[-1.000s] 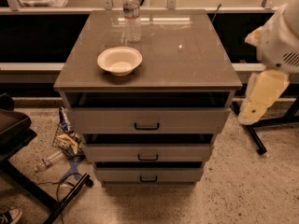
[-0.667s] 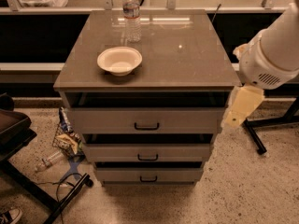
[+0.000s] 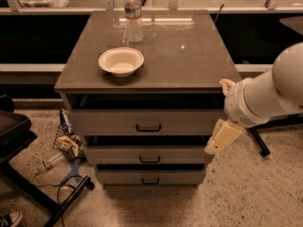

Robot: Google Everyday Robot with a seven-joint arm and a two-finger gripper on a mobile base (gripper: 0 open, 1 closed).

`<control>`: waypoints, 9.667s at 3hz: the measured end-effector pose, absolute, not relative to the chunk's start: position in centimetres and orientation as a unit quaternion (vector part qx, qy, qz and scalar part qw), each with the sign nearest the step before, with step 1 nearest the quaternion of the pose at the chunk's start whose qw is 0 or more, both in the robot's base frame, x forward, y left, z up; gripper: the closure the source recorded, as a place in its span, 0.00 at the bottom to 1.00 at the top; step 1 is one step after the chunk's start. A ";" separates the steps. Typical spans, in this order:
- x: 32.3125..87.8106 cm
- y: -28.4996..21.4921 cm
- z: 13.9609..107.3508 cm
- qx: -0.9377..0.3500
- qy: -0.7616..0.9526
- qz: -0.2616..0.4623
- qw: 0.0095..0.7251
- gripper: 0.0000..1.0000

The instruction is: Open middle drawer

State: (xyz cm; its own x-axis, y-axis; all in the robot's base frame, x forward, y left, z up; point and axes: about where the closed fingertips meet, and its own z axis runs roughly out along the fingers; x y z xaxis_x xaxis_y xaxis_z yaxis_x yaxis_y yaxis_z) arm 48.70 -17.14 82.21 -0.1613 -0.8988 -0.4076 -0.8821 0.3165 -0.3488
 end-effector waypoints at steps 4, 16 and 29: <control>48.1 -13.8 67.9 -0.567 0.736 0.065 0.364 0.00; 59.4 -9.3 43.8 -0.571 0.776 0.088 0.255 0.00; 58.3 -11.5 42.0 -0.550 0.790 0.103 0.251 0.75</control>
Offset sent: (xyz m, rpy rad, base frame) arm -0.0099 0.0320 -0.1539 0.2761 -0.0974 0.0628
